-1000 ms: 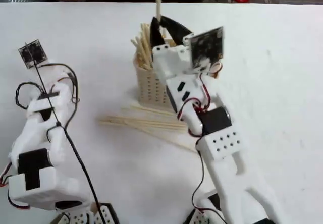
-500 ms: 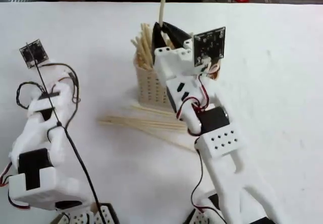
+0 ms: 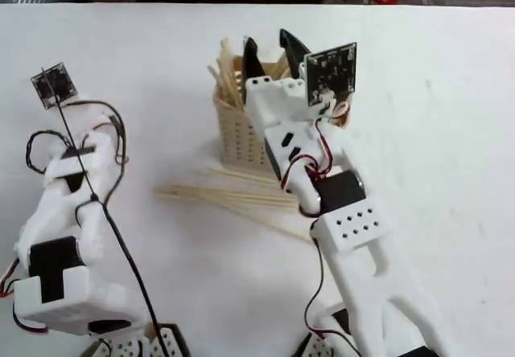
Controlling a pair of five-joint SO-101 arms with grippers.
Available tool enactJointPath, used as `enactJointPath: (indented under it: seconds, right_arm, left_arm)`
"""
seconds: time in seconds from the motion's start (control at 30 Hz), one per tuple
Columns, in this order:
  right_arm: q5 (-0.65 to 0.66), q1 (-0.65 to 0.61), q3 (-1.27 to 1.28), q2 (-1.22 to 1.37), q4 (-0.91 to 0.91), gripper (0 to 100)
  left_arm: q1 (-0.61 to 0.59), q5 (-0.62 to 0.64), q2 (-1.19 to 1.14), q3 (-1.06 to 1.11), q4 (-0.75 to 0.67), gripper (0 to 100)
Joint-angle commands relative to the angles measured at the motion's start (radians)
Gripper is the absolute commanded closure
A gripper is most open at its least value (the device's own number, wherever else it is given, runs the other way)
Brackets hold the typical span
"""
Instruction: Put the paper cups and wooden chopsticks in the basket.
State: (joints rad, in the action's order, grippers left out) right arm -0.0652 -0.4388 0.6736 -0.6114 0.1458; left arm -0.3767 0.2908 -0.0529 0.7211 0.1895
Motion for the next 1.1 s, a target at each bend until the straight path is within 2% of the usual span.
enactJointPath:
  seconds: [0.0, 0.1, 0.17, 0.23, 0.33, 0.43, 0.6, 0.77, 1.07]
  right_arm:
    - [0.015, -0.021, -0.006, -0.01, 0.154, 89.0]
    - [0.015, -0.076, -0.008, -0.059, 0.438, 92.1]
    - [0.032, -0.116, -0.008, -0.113, 0.631, 90.6]
    - [0.17, -0.143, -0.011, -0.162, 0.771, 86.9]
    - [0.466, -0.177, -0.008, -0.203, 0.954, 82.0]
    - [0.608, -0.196, 0.021, -0.171, 1.066, 78.9]
    - [0.594, -0.168, 0.032, -0.122, 0.998, 78.2]
    - [0.54, -0.051, -0.064, -0.067, 0.886, 78.0]
    - [0.534, -0.022, -0.245, -0.022, 0.921, 77.9]
  left_arm:
    - [0.013, -0.02, 0.004, -0.057, -0.023, 95]
    - [0.013, -0.044, 0.004, -0.057, -0.023, 95]
    - [0.013, -0.044, 0.004, -0.057, -0.023, 95]
    - [0.013, -0.046, 0.004, -0.057, -0.023, 95]
    - [0.013, -0.048, 0.004, -0.057, -0.023, 95]
    - [0.013, -0.049, 0.004, -0.057, -0.023, 95]
    - [0.013, -0.049, 0.004, -0.057, -0.023, 95]
    - [0.015, -0.051, 0.004, -0.057, -0.023, 95]
    - [0.035, -0.052, 0.004, -0.057, -0.023, 95]
